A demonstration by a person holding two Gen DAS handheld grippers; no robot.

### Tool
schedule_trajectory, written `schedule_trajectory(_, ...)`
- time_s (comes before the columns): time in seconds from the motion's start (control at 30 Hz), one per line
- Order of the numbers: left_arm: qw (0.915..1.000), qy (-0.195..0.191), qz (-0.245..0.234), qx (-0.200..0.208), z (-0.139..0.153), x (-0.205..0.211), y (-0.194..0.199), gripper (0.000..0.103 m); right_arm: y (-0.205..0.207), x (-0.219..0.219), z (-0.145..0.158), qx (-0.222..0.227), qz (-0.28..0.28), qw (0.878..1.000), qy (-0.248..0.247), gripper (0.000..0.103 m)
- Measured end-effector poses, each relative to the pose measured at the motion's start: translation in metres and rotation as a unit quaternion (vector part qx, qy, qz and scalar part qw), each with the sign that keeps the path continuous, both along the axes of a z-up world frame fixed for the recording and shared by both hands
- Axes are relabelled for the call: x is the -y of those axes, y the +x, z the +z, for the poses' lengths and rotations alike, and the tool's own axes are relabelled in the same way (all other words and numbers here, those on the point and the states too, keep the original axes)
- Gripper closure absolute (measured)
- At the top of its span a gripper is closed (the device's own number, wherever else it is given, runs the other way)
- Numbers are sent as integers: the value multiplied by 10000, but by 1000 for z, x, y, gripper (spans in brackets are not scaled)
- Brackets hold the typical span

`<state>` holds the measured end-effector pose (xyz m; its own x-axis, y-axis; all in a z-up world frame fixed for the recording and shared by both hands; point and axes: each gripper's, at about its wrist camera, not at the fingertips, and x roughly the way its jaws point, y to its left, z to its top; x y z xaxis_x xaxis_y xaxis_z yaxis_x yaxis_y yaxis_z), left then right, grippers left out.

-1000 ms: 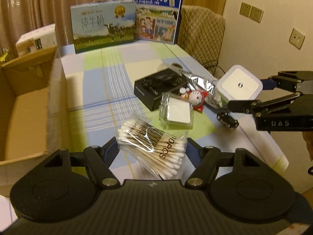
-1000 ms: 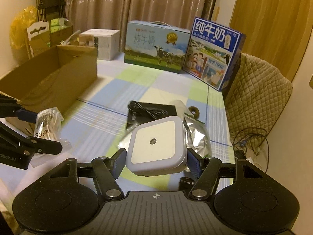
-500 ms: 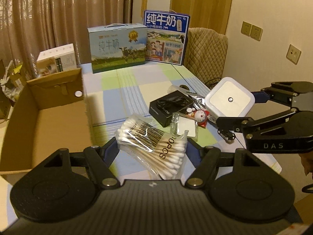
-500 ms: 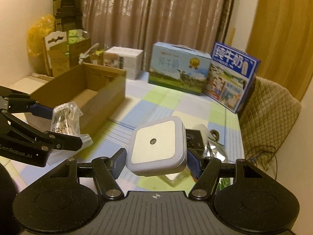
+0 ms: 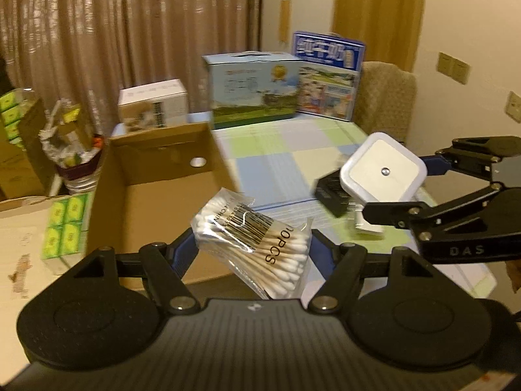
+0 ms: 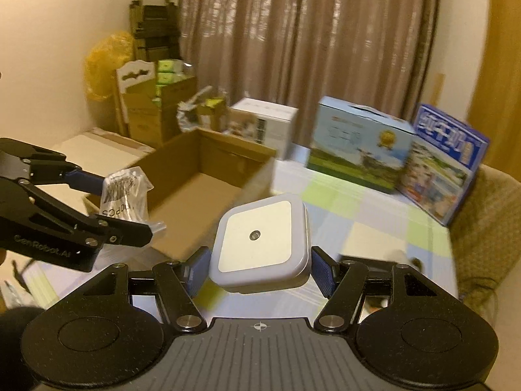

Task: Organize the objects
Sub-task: 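Carry the swab bag with the left tool while the right tool carries the night light to the cardboard box, then open the left tool over the box while the right tool drops the night light in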

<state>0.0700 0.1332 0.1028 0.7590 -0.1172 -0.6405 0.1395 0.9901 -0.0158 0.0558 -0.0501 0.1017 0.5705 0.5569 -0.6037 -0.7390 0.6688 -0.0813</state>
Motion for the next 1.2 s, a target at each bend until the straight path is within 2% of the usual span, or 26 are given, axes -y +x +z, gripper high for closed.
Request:
schedule_trajectory(0.27, 9986, 161, 484, -156, -13, -70, 19, 34, 19, -63, -11, -277, 343, 9989, 132, 41)
schedule_trajectory(0.5, 9978, 89, 585, -305, -33, -106, 38, 34, 41, -100, -36, -476, 449, 9978, 35, 41)
schedule_trajectory(0.6, 9978, 51, 558, -345, -40, -113, 47, 32, 49, -107, -44, -543, 427, 9976, 30, 41)
schedule_trajectory(0.7, 9980, 30, 546, -306, -46, -117, 55, 11, 57, -111, -50, -594, 390, 9975, 43, 41)
schedule_trajectory(0.8, 9979, 117, 584, -260, -48, -121, 56, 11, 62, -115, -53, -625, 378, 9973, 19, 41)
schedule_trajectory(1.2, 9968, -64, 737, -314, -56, -132, 46, 11, 66, -122, -62, -717, 381, 9967, 86, 41)
